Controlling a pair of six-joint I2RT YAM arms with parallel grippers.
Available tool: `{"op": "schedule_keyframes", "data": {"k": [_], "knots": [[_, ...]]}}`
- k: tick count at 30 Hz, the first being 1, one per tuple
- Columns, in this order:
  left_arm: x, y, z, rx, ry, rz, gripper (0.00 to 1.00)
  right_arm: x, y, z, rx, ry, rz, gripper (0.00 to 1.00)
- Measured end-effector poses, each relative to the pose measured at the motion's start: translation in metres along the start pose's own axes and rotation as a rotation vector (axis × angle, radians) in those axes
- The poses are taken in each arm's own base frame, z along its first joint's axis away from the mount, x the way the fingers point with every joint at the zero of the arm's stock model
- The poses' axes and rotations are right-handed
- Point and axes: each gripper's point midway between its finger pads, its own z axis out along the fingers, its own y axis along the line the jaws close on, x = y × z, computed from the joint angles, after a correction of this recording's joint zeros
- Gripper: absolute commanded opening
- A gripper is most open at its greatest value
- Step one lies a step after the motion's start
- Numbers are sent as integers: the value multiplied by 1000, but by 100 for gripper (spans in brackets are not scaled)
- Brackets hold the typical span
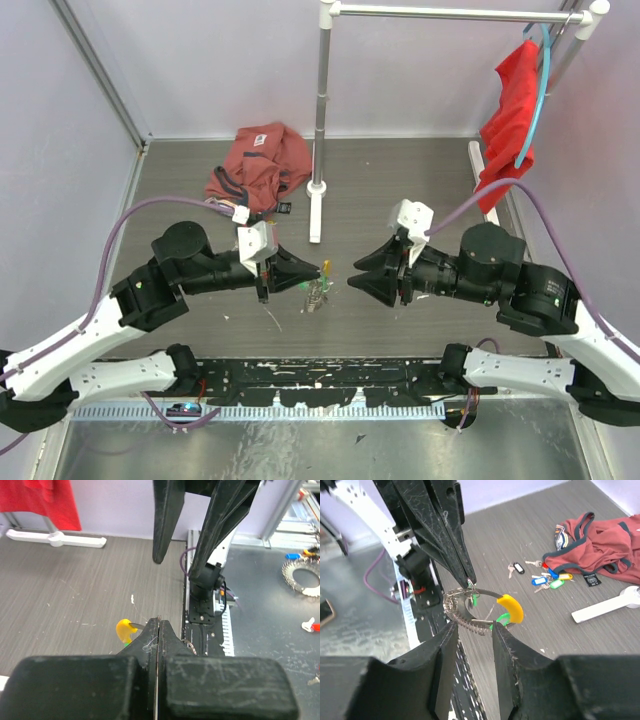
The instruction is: Put the keys on the keyring
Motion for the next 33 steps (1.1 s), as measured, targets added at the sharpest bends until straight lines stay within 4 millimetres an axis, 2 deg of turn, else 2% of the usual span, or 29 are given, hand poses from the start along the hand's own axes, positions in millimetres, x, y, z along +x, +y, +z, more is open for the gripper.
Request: {"op": "schedule_keyframes", "data": {"k": [9, 13, 24, 33], "knots": [[-8, 8, -3, -60, -55, -23, 0, -3, -10, 10, 82, -182, 253, 38], [-9, 8, -3, -66, -78, -32, 0, -3, -8, 19, 69, -203, 289, 26], [-16, 1, -3, -37, -190, -100, 0, -1, 4, 24, -23, -190, 159, 20], [-29, -6, -1, 8, -246, -111, 0, 23, -2, 15, 4, -103, 52, 26]]}}
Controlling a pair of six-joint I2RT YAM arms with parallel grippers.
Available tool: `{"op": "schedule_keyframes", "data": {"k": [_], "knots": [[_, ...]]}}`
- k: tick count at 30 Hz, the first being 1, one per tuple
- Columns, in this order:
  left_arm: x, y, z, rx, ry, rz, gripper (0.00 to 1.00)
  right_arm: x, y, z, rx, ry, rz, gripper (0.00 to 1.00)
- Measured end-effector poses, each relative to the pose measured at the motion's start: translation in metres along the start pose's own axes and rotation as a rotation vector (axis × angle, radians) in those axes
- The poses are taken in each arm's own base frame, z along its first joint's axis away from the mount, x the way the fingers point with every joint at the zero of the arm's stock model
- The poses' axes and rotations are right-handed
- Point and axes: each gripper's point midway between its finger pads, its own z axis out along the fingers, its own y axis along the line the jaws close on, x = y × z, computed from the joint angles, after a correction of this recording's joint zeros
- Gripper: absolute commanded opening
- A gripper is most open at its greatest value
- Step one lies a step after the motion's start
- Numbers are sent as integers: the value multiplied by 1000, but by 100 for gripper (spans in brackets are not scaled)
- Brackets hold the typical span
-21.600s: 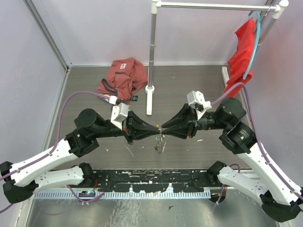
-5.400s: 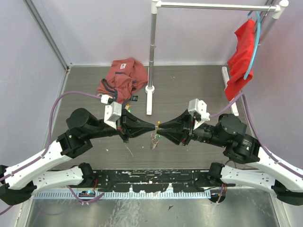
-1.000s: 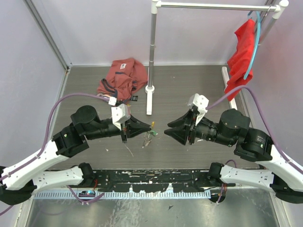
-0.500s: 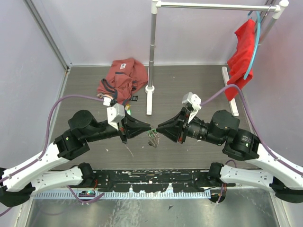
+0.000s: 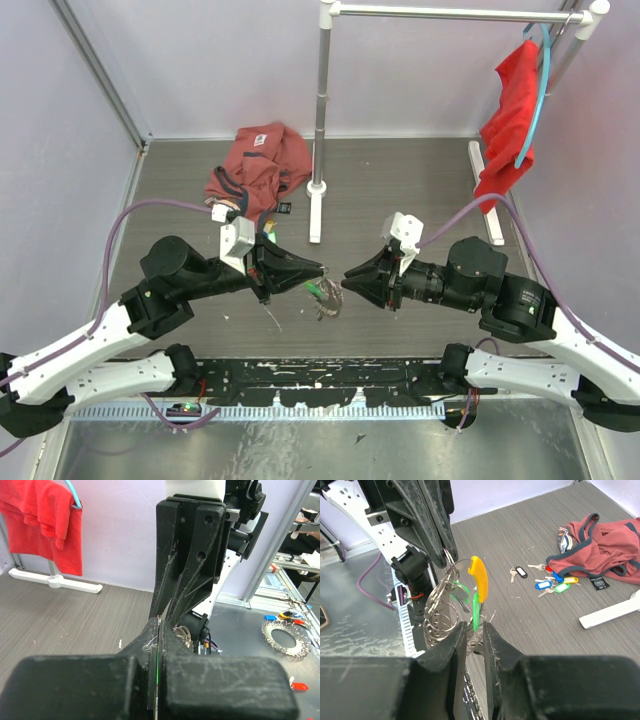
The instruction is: Put the keys on the keyring
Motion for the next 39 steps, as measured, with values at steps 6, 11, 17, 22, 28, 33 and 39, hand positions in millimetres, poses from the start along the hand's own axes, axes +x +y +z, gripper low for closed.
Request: {"op": "schedule_keyframes", "data": {"k": [6, 11, 17, 22, 28, 33, 39], "knots": [[0, -2, 3, 17, -2, -8, 0, 9, -1, -1, 4, 37, -11, 35], [1, -2, 4, 19, -2, -11, 0, 16, 8, 8, -60, 75, -5, 43], [2, -2, 4, 19, 1, -13, 0, 24, 17, 18, -116, 112, 2, 44], [2, -2, 5, 22, 3, -13, 0, 19, 15, 11, -101, 81, -10, 44], [5, -4, 8, 43, 9, -17, 0, 8, 13, 7, -90, 32, -25, 44], [8, -6, 10, 60, 18, -23, 0, 5, 12, 10, -88, 21, -33, 43], [7, -9, 10, 74, 18, -24, 0, 10, 11, 17, -89, 38, -32, 32]]}}
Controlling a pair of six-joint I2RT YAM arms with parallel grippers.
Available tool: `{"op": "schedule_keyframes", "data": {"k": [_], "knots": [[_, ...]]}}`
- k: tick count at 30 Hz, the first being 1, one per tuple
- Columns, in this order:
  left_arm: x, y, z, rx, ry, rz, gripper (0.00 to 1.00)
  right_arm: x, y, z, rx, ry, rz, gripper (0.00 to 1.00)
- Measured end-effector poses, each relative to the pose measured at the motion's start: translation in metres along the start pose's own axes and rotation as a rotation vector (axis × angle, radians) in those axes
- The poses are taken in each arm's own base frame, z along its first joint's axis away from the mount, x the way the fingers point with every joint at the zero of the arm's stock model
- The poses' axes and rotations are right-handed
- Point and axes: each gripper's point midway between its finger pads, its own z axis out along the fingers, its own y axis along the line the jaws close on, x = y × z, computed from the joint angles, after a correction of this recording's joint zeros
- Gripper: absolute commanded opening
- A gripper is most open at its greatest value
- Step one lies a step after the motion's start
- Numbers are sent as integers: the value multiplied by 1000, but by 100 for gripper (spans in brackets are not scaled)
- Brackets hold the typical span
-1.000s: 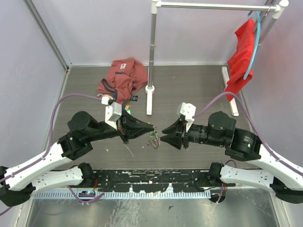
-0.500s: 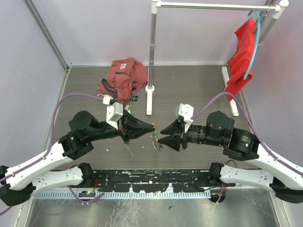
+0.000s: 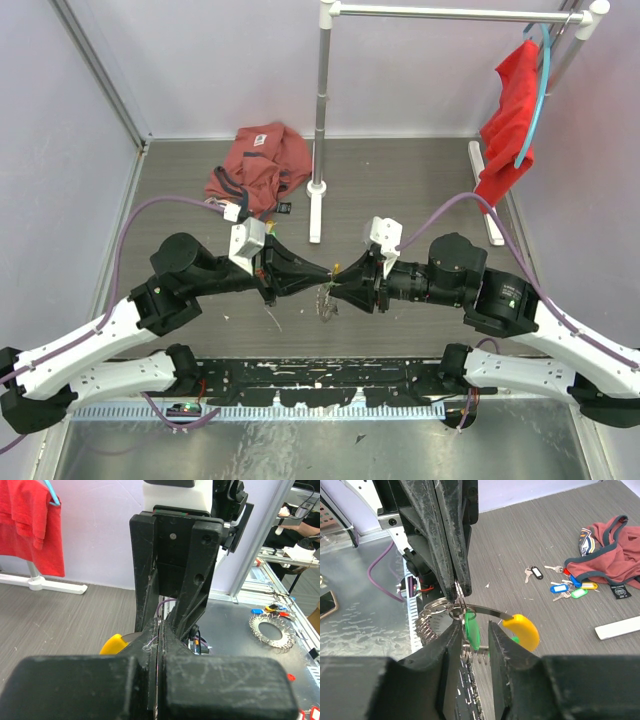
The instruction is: Put the keys on the keyring
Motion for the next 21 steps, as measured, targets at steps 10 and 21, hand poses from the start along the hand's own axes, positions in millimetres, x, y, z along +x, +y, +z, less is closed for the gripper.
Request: {"op": "schedule_keyframes", "data": {"k": [10, 21], "knots": [[-2, -3, 1, 21, -6, 3, 0, 0, 1, 1, -10, -2, -3, 13], [-1, -3, 1, 22, -4, 2, 0, -2, 2, -3, -10, -10, -5, 7]]}}
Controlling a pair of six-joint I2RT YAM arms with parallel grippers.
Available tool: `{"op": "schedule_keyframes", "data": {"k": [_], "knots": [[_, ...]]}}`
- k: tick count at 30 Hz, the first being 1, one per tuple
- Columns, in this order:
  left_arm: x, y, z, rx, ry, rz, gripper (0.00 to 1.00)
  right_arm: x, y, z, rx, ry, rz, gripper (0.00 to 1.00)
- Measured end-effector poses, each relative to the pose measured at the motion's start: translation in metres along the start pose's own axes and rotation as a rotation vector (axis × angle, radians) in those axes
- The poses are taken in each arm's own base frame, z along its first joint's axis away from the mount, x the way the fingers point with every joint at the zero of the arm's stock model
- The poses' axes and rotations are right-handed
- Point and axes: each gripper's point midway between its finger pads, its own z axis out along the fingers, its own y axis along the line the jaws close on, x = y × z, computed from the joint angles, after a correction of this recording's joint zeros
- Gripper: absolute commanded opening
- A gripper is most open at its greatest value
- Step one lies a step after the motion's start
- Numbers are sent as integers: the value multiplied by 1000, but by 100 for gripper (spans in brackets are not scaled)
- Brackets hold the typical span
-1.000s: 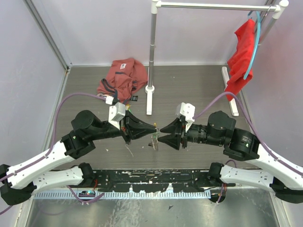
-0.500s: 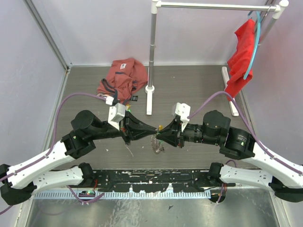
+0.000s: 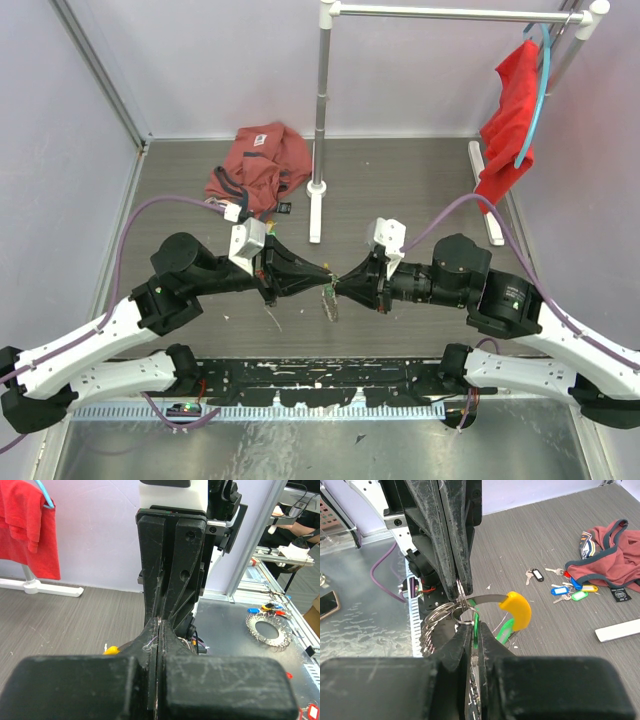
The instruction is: Put the keys on the keyring
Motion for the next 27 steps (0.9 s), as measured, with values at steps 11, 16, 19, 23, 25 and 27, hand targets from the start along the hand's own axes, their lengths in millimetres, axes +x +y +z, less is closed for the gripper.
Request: {"op": "schedule_keyframes", "data": {"k": [11, 16, 19, 23, 25, 27], "knots": [[0, 0, 0, 0, 0, 0, 0, -4, 1, -7, 1, -19, -5, 4], [1, 1, 1, -1, 4, -2, 0, -8, 2, -12, 4, -37, -9, 4], [3, 2, 2, -2, 8, -4, 0, -8, 2, -12, 4, -37, -9, 4], [4, 2, 2, -2, 11, -5, 0, -7, 2, -11, 4, -33, -8, 5], [4, 2, 2, -2, 11, -6, 0, -7, 2, -10, 4, -30, -9, 5], [4, 2, 2, -2, 11, -5, 0, -6, 1, -9, 4, -27, -9, 5]]}}
